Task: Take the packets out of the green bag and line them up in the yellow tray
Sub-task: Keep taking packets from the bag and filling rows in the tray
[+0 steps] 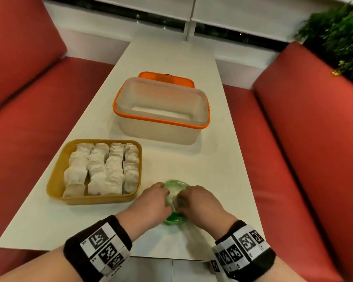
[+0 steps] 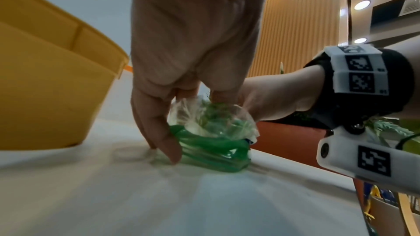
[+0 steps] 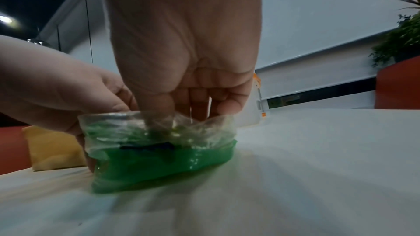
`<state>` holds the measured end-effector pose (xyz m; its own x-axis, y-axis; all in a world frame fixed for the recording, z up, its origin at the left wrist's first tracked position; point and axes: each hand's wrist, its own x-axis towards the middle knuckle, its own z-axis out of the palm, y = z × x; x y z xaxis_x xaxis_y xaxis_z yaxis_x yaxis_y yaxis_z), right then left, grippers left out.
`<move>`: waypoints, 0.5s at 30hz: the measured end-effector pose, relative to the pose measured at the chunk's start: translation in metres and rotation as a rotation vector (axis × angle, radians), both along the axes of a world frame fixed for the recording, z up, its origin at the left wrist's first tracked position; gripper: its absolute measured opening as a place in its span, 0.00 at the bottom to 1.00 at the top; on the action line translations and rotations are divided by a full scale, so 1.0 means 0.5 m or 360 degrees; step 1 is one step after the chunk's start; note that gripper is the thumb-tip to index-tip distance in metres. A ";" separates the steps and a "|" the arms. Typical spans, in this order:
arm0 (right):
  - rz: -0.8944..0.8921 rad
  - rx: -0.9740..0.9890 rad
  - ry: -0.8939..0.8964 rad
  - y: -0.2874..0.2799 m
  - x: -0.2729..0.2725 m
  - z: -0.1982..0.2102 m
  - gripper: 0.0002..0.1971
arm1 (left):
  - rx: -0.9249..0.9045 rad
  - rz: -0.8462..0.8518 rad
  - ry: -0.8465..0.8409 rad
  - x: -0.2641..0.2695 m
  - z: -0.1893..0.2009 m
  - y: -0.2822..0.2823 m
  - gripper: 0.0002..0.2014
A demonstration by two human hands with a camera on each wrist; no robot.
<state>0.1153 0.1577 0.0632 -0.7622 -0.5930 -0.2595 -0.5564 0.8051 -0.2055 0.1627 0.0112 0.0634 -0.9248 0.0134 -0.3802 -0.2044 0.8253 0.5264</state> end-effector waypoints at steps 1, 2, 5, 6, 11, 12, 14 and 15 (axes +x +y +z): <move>0.0032 0.0046 0.0016 0.000 0.000 -0.003 0.10 | 0.0039 -0.0013 0.0003 -0.001 -0.003 -0.001 0.26; 0.0066 0.0103 0.0044 0.000 0.000 -0.005 0.11 | 0.0081 -0.0021 0.0016 -0.002 -0.004 -0.002 0.29; 0.0143 0.0192 0.0131 -0.004 0.000 -0.007 0.16 | 0.0181 -0.0008 0.0051 -0.001 -0.010 -0.001 0.36; 0.0161 0.0198 0.0147 -0.005 0.000 -0.008 0.17 | 0.0203 0.0002 0.0054 0.001 -0.010 0.000 0.38; 0.0152 0.0104 0.0117 0.001 -0.006 -0.004 0.11 | 0.0233 0.0050 0.0092 0.006 -0.015 0.000 0.41; 0.0124 0.0064 0.0089 0.005 -0.007 -0.004 0.09 | 0.0236 0.0050 0.0088 0.006 -0.015 -0.001 0.42; 0.0100 0.0027 0.0037 0.012 -0.008 -0.005 0.08 | 0.0249 0.0044 0.0076 0.009 -0.017 0.000 0.42; 0.0126 0.0047 0.0034 0.013 -0.007 -0.006 0.09 | 0.0260 0.0045 0.0076 0.010 -0.017 0.002 0.42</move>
<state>0.1117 0.1640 0.0603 -0.7189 -0.6439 -0.2619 -0.6226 0.7640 -0.1694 0.1676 0.0123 0.0551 -0.9426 0.0449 -0.3310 -0.1982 0.7223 0.6626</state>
